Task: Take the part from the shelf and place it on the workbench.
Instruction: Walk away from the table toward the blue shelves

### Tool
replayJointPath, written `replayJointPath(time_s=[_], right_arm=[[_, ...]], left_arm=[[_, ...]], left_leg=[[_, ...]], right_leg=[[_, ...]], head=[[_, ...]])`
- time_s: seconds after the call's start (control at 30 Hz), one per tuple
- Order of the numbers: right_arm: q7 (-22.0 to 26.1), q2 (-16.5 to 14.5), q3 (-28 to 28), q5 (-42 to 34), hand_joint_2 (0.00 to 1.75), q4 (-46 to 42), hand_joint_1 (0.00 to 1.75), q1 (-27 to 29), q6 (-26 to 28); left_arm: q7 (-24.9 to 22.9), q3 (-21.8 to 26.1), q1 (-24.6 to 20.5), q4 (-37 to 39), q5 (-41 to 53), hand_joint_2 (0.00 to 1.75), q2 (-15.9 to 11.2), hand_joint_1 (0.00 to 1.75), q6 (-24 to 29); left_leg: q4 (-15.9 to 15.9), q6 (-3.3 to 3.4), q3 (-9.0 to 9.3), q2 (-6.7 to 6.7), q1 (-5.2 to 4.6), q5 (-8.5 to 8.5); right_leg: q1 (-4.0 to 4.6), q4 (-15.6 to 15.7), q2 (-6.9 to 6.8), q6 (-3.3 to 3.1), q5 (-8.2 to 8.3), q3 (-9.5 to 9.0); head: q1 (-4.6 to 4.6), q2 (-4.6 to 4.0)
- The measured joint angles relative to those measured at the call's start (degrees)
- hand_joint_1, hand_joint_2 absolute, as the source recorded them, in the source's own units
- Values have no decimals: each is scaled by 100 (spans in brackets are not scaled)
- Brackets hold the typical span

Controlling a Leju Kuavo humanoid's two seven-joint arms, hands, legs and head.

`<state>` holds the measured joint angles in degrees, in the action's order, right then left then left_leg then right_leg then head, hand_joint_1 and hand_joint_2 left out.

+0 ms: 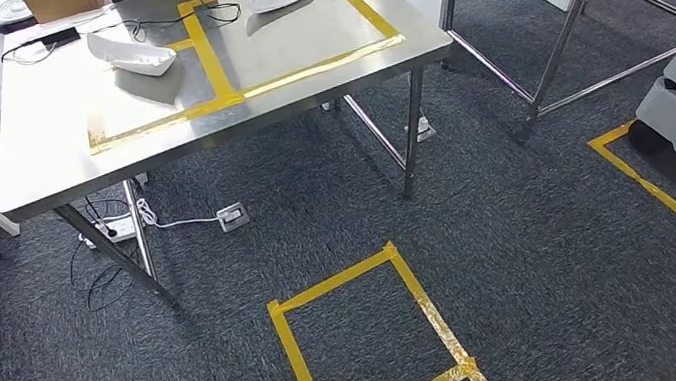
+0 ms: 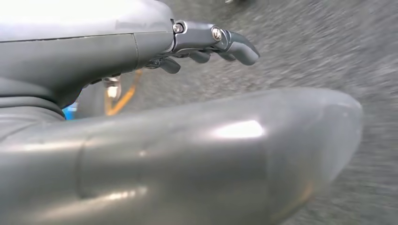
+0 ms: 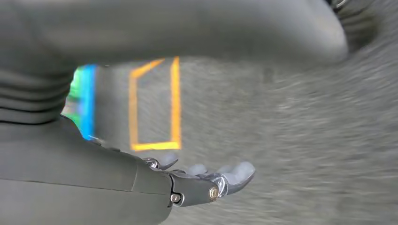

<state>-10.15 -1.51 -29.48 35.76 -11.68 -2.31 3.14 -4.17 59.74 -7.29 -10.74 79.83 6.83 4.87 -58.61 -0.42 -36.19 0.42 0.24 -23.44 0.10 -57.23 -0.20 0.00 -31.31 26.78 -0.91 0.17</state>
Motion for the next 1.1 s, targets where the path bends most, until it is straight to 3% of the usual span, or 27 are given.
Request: replayJointPath(time_s=[0.07, 0.1, 0.17, 0.23, 0.27, 0.3, 0.33, 0.4, 0.47, 0.5, 0.57, 0.6, 0.63, 0.73, 0.77, 0.8, 0.83, 0.9, 0.97, 1.03, 1.1], right_arm=[[-447, -39, -41, -21, 175, 23, 0, 3, 117], [-575, -69, -53, -34, 175, 28, 0, 6, 169], [-584, -167, -110, -151, 175, 37, 0, 5, 268], [-439, -296, -220, -319, 175, 40, 0, 4, 339], [-389, -364, -273, -366, 175, 44, 0, 5, 361], [-361, -423, -315, -385, 175, 48, 0, 5, 374], [-343, -477, -346, -386, 175, 52, 0, 5, 381], [-309, -562, -385, -358, 175, 59, 0, 6, 390], [-248, -612, -412, -351, 175, 63, 0, 1, 405], [-212, -624, -431, -382, 175, 64, 0, -6, 443], [-163, -628, -511, -511, 175, 65, 0, -23, 578], [-144, -629, -569, -598, 175, 65, 0, -30, 654], [-130, -632, -633, -683, 175, 65, 0, -35, 715], [-102, -638, -784, -793, 175, 65, 0, -58, 707], [-93, -638, -804, -767, 175, 65, 0, -63, 642], [-79, -638, -812, -736, 175, 65, 0, -66, 567], [-57, -638, -817, -712, 175, 65, 0, -69, 494], [-15, -638, -828, -698, 175, 65, 0, -88, 392], [-10, -646, -836, -689, 175, 65, 0, -121, 348], [-56, -664, -836, -660, 175, 68, 0, -143, 331], [-129, -686, -836, -613, 175, 73, 0, -151, 300]], left_arm=[[77, -1, -104, -1, -38, 0, -20, 0, 3], [94, -1, -136, -2, -48, 0, -31, 0, 3], [87, -3, -159, -2, -40, 0, -54, 0, 20], [16, -4, -141, -3, -18, 0, -93, 0, 45], [-43, -4, -117, -4, -20, 0, -123, 0, 60], [-116, -4, -83, -5, -41, 0, -154, 0, 79], [-205, -3, -39, -8, -76, 0, -186, 0, 104], [-421, 7, 49, -17, -171, 0, -251, 0, 165], [-679, 27, 117, -27, -233, 0, -311, 0, 194], [-801, 39, 146, -30, -240, 0, -332, 0, 196], [-954, 65, 209, -31, -223, 0, -363, 0, 196], [-965, 74, 230, -32, -212, 0, -369, 0, 197], [-937, 79, 241, -34, -205, 0, -375, 0, 204], [-682, 84, 241, -46, -216, 0, -381, 0, 249], [-583, 84, 238, -48, -223, 0, -380, 0, 262], [-495, 85, 232, -47, -224, 0, -378, 0, 270], [-431, 85, 219, -46, -210, 0, -372, 0, 275], [-373, 85, 173, -44, -162, 0, -352, 0, 273], [-354, 83, 103, -43, -112, 0, -329, 0, 267], [-334, 77, 22, -43, -73, 0, -313, 0, 263], [-295, 67, -38, -40, -45, 0, -300, 0, 263]], left_leg=[[35, -82, -20, -7, 17, 78], [-8, -117, -56, -12, 24, 11], [-408, -165, -193, -23, 33, -436], [-1117, -188, -353, -27, 32, -956], [-1400, -195, -373, -28, 31, -1056], [-1527, -195, -319, -29, 30, -1029], [-1455, -190, -167, -29, 29, -903], [-799, -162, 357, -29, 24, -679], [-120, -122, 792, -34, 0, -703], [42, -100, 867, -37, -15, -754], [108, -29, 818, -31, -14, -703], [119, 17, 782, -22, 0, -656], [132, 64, 736, -12, 16, -603], [119, 114, 552, 4, 30, -440], [106, 108, 474, 9, 29, -386], [90, 100, 395, 14, 29, -335], [69, 90, 314, 19, 29, -285], [28, 58, 176, 20, 29, -195], [9, -2, 104, 19, 24, -111], [33, -77, 91, 18, 31, -17], [33, -152, 65, 11, 44, -2]], right_leg=[[11, 62, -8, -81, 92, 69], [4, 76, -17, -131, 152, 117], [-9, 101, -27, -219, 276, 231], [9, 88, -19, -257, 385, 372], [18, 74, -18, -260, 441, 454], [25, 53, -19, -258, 494, 536], [27, 23, -21, -250, 542, 622], [27, -50, -25, -218, 616, 773], [33, -108, -41, -166, 687, 880], [34, -117, -51, -138, 730, 911], [32, -110, -57, -83, 806, 943], [29, -142, -48, -51, 765, 969], [22, -269, -35, -15, 622, 1022], [-27, -1244, -13, 87, -147, 1304], [-38, -1551, -13, 106, -275, 1353], [-43, -1698, -13, 113, -265, 1325], [-46, -1637, -13, 111, -144, 1191], [-49, -965, -11, 78, 112, 664], [-22, -231, 2, 17, 113, 192], [16, 4, 13, -55, 74, 82], [9, 32, 2, -143, 172, 151]], head=[[-11, 0], [-11, 0], [-8, 0], [-5, 0], [-5, 0], [-5, -1], [-4, -1], [-4, -1], [-7, 0], [-8, 0], [-7, 0], [-9, 0], [-15, 0], [-32, 0], [-32, -1], [-32, -1], [-32, -1], [-33, 0], [-31, 0], [-30, 0], [-30, 0]])
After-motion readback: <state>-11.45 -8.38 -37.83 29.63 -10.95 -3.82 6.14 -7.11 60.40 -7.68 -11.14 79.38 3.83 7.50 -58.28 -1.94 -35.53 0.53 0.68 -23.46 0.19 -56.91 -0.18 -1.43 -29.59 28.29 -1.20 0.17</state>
